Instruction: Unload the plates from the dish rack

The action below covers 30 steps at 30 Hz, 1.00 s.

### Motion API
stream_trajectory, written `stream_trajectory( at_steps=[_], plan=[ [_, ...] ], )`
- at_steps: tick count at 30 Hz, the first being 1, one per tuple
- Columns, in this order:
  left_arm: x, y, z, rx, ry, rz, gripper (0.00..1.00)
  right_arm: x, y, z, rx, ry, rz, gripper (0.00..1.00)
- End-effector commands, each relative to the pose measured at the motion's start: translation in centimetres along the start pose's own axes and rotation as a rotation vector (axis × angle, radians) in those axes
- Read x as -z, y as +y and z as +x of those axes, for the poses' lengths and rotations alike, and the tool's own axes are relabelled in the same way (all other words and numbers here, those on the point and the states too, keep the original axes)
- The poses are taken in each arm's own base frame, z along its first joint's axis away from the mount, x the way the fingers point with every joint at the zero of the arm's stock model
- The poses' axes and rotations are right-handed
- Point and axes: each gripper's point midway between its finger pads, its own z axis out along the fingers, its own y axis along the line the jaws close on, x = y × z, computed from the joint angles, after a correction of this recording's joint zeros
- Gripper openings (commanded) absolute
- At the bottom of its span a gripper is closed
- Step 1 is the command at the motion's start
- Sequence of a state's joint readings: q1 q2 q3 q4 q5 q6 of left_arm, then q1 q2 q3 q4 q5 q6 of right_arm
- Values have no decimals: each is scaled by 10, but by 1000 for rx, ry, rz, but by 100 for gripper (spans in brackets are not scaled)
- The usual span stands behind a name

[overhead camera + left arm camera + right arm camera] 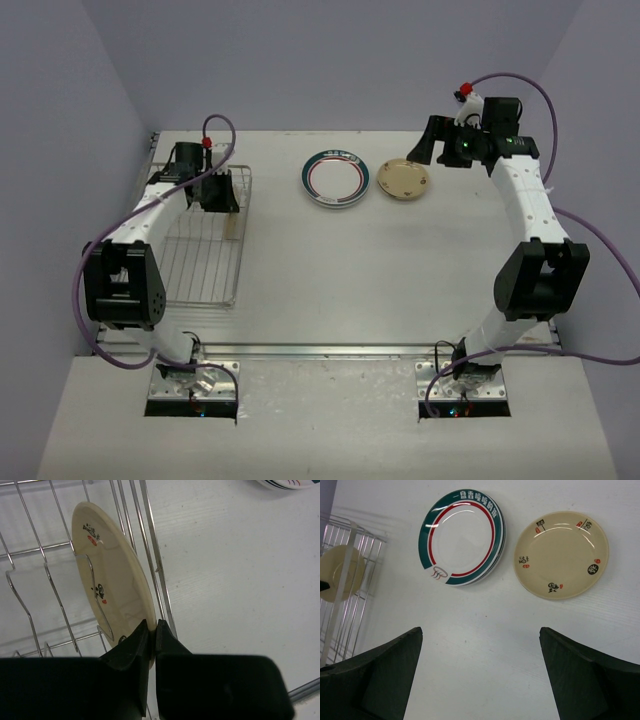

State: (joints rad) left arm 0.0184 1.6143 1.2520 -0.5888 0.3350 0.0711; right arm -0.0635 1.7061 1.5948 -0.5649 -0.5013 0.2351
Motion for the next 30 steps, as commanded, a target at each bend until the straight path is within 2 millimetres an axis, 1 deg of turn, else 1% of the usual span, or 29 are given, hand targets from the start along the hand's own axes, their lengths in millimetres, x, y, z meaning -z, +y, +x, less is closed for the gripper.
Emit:
stream_trajectory(
  at_steps=[1, 2, 3, 6, 8, 12, 14, 17, 18, 19, 20, 21, 22, 23, 24, 25, 26, 28, 30],
  plan=[
    [21, -9, -35, -8, -100, 79, 0, 11, 16, -15, 48, -56, -31, 99],
    [23, -11, -37, -10, -105, 84, 0, 11, 18, -15, 47, -56, -34, 99],
    [29, -15, -43, -19, -122, 94, 0, 11, 19, -15, 47, -56, -36, 99],
    [53, -24, -66, -45, -182, 105, 0, 12, 25, -17, 49, -59, -46, 99],
    [68, -31, -75, -63, -205, 112, 0, 13, 28, -18, 45, -60, -52, 99],
    [104, -48, -100, -133, -286, 141, 0, 15, 36, -22, 38, -65, -70, 99],
    [124, -63, -104, -233, -323, 191, 0, 18, 41, -24, 18, -67, -85, 99],
    [145, -88, -102, -490, -382, 182, 0, 20, 50, -23, -24, -65, -121, 99],
    [136, -105, -86, -577, -355, 197, 0, 19, 55, -20, -53, -55, -139, 99],
    [136, -112, -77, -680, -366, 162, 0, 18, 61, -15, -78, -40, -161, 99],
    [141, -114, -73, -786, -398, 101, 0, 17, 67, -10, -101, -23, -185, 99],
    [141, -118, -66, -870, -415, 68, 0, 13, 81, -2, -106, 3, -219, 99],
    [138, -124, -55, -947, -424, 52, 0, 10, 92, 6, -108, 28, -246, 99],
    [135, -129, -42, -1025, -433, 38, 0, 7, 101, 13, -114, 51, -268, 99],
    [128, -136, -25, -1110, -430, 40, 0, 4, 110, 20, -118, 75, -289, 99],
    [117, -147, -1, -1211, -407, 69, 0, 2, 119, 27, -121, 99, -310, 99],
    [119, -148, 6, -1300, -416, 36, 0, -2, 129, 37, -128, 134, -331, 99],
    [112, -158, 29, -1441, -399, 35, 0, -6, 138, 46, -136, 167, -353, 99],
    [113, -160, 41, -1666, -408, -56, 0, -12, 157, 65, -137, 223, -393, 99]
  ],
)
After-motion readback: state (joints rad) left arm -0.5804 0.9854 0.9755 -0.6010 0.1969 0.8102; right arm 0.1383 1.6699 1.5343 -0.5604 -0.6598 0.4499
